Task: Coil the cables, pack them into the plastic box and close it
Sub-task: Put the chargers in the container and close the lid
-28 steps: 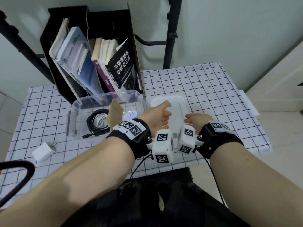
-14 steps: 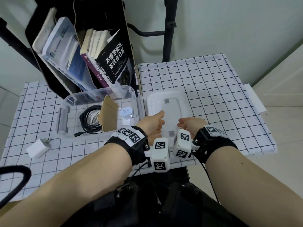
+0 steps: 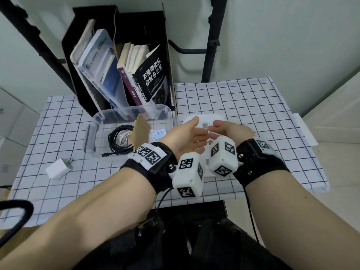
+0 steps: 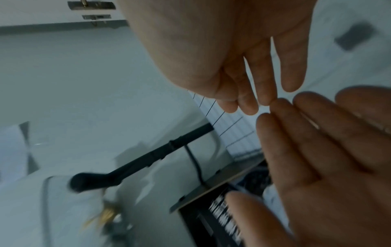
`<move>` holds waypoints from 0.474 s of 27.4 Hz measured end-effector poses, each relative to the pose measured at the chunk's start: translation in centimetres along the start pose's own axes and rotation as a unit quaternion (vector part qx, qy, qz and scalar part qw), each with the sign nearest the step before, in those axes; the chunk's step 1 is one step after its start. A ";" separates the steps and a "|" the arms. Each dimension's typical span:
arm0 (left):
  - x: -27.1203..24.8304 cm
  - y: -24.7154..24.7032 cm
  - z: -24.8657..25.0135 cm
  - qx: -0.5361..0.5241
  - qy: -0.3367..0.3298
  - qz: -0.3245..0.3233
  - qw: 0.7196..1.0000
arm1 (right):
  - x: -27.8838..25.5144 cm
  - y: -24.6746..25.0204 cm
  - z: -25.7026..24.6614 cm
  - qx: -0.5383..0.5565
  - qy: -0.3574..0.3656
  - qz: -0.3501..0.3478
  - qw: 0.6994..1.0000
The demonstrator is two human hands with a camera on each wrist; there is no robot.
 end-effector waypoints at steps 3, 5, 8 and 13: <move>-3.1 1.5 0.8 -0.050 -0.046 -0.004 0.998 | -2.0 -2.8 -1.2 0.027 0.028 -0.036 0.999; -5.5 3.3 1.1 -0.080 -0.081 0.009 0.993 | -2.9 -5.2 -1.6 0.027 0.041 -0.076 0.996; -8.6 7.1 1.2 -0.119 -0.126 0.059 0.983 | -4.0 -9.1 -1.4 0.008 0.055 -0.136 0.989; -13.0 14.6 -0.1 -0.241 -0.169 0.142 0.945 | -5.5 -16.0 1.3 -0.029 0.017 -0.183 0.983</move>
Point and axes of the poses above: each hand's wrist, its own x-axis towards the middle knuckle, its own y-axis out of the back of the hand, z = x × y, the point moved 1 cm from there along x, towards the middle knuckle, and after that the axes turned 10 degrees about y, right-handed, at the moved point
